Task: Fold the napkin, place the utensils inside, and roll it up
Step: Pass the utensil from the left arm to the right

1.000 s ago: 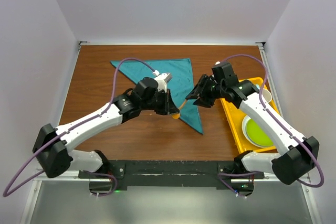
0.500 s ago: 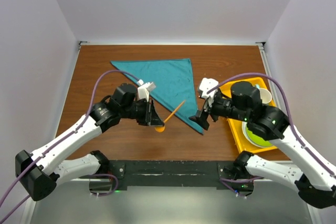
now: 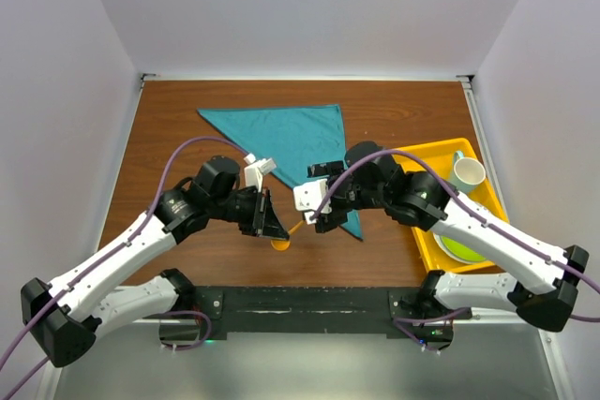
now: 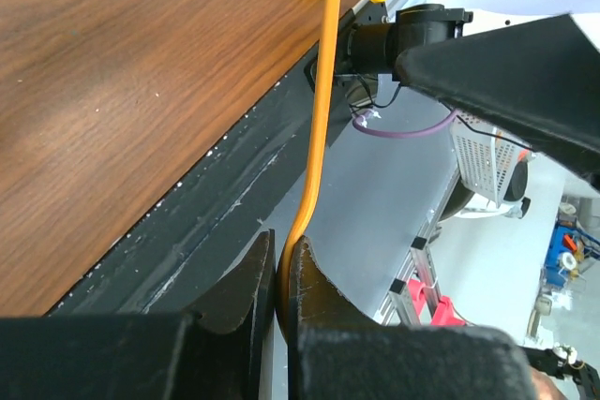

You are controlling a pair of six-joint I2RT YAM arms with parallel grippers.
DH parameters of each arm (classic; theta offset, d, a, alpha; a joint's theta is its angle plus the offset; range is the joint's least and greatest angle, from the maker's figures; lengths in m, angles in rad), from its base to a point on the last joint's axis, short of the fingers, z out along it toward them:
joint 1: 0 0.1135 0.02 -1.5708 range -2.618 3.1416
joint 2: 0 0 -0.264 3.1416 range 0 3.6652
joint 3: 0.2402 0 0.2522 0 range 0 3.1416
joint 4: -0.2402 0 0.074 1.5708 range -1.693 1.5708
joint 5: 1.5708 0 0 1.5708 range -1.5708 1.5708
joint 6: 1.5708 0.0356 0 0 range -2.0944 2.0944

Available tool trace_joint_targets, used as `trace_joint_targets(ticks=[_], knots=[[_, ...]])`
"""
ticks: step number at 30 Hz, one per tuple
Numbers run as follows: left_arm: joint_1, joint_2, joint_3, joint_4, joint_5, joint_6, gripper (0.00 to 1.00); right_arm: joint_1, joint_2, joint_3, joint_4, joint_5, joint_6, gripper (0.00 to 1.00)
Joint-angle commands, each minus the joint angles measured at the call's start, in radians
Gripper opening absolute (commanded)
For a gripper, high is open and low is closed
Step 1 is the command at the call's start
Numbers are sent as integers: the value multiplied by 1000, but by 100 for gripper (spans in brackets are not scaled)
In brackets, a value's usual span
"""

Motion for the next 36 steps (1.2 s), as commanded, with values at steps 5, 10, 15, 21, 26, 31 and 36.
trace_joint_targets(ticks=[5, 10, 15, 21, 26, 31, 36], knots=[[3, 20, 54, -2, 61, -28, 0, 26, -3, -10, 19, -114, -135, 60], [4, 50, 88, -25, 56, -10, 0, 54, -6, -52, 17, -159, -113, 58], [17, 84, 114, -36, 65, 8, 0, 57, 6, -75, -6, -193, -95, 58], [26, 103, 131, -42, 96, 22, 0, 58, -17, -154, 81, -122, -78, 49], [57, 104, 130, -36, 133, 30, 0, 58, 12, -142, 86, -104, -87, 29], [121, 118, 175, -63, 141, 50, 19, 58, 53, -130, 136, -90, 12, 0], [248, 78, 464, -316, -485, 114, 83, -4, 158, -145, 297, -15, 280, 0]])
